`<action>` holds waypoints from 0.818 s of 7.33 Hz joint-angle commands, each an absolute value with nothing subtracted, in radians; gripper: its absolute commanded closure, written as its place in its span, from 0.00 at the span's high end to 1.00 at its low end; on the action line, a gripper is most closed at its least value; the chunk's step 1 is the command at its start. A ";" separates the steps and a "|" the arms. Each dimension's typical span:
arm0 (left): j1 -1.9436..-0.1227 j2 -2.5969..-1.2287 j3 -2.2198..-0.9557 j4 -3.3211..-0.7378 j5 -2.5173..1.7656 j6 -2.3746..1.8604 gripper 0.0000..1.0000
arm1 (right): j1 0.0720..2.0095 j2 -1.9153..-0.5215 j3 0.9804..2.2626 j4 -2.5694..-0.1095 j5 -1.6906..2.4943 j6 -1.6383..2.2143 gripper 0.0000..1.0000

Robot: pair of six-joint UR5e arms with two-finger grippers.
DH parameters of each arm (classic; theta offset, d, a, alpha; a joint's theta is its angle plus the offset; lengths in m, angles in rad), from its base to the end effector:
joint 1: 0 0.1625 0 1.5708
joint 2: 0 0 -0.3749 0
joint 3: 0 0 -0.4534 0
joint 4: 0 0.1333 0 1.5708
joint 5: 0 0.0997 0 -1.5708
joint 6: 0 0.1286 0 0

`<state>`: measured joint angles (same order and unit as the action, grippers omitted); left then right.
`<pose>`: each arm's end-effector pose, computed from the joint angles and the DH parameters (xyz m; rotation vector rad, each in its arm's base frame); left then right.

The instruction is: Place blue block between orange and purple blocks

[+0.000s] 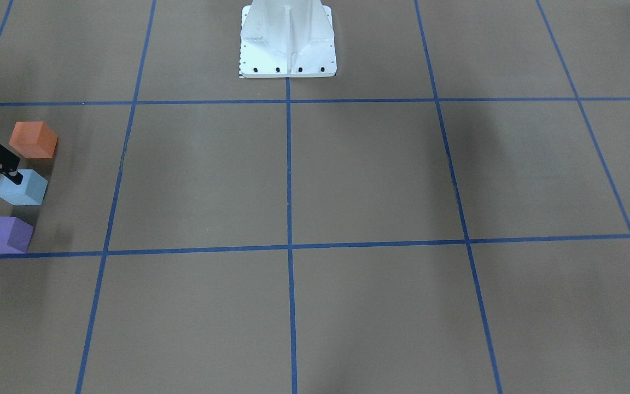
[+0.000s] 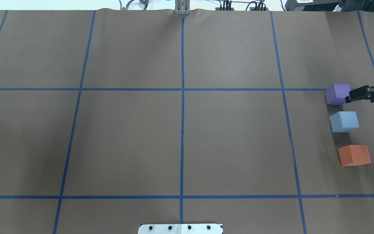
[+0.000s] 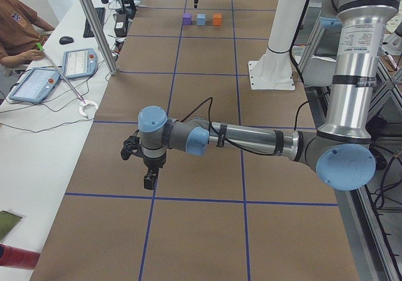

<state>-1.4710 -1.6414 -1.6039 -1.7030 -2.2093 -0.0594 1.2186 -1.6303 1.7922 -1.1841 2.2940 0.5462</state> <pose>0.0033 -0.6012 0.5666 0.1766 0.6518 0.1142 -0.1481 -0.5427 0.4939 0.1659 -0.8609 -0.0169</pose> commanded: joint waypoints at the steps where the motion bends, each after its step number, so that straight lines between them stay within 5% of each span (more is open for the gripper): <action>1: -1.474 -1.628 -1.606 -1.701 -2.220 -0.058 1.00 | 1.430 -1.585 1.825 -1.540 2.342 0.108 1.00; 3: -1.479 -1.618 -1.603 -1.689 -2.221 0.060 1.00 | 1.587 -1.501 1.819 -1.858 2.350 -0.223 1.00; 6: -1.523 -1.559 -1.615 -1.695 -2.221 0.109 1.00 | 1.628 -1.653 1.799 -1.779 2.422 -0.270 1.00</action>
